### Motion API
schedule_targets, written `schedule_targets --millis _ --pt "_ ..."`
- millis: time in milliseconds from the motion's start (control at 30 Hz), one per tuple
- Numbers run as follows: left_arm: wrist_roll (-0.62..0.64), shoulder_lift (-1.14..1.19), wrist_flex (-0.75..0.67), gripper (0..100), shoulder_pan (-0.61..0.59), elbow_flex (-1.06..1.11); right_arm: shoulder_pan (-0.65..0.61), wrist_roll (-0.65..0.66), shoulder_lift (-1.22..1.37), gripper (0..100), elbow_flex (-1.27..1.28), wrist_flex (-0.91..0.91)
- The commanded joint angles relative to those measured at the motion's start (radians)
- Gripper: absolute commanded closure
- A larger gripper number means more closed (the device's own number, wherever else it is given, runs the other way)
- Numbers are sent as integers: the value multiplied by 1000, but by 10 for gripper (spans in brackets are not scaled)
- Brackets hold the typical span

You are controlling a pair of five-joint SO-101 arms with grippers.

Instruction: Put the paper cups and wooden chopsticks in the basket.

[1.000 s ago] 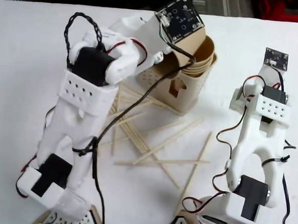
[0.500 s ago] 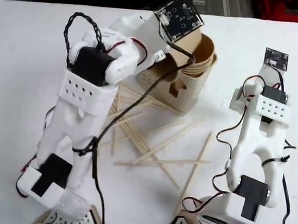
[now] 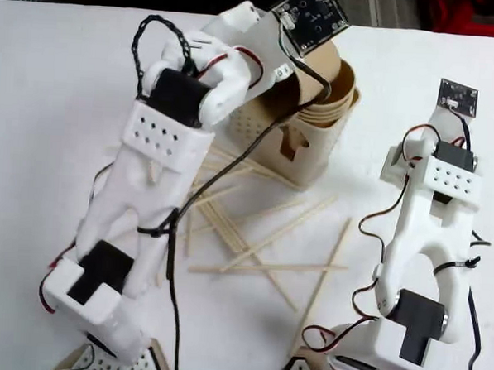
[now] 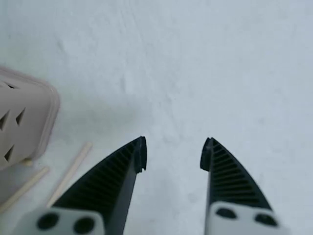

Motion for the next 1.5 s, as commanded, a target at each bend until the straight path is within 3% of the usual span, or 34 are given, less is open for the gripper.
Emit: schedule_targets --millis 0,233,600,1000,1467 --pt "9 -8 -29 888 47 -25 -2 2 -22 807 -3 -15" --pt "14 1 -71 815 65 -21 -5 28 -22 807 -3 -15" --pt "14 2 -293 815 56 -14 -4 28 -22 807 -3 -15" --pt "14 108 -350 816 -1 -25 -2 28 -22 807 -3 -15" --pt "12 -191 118 816 -48 -15 -7 28 -85 807 -9 24"
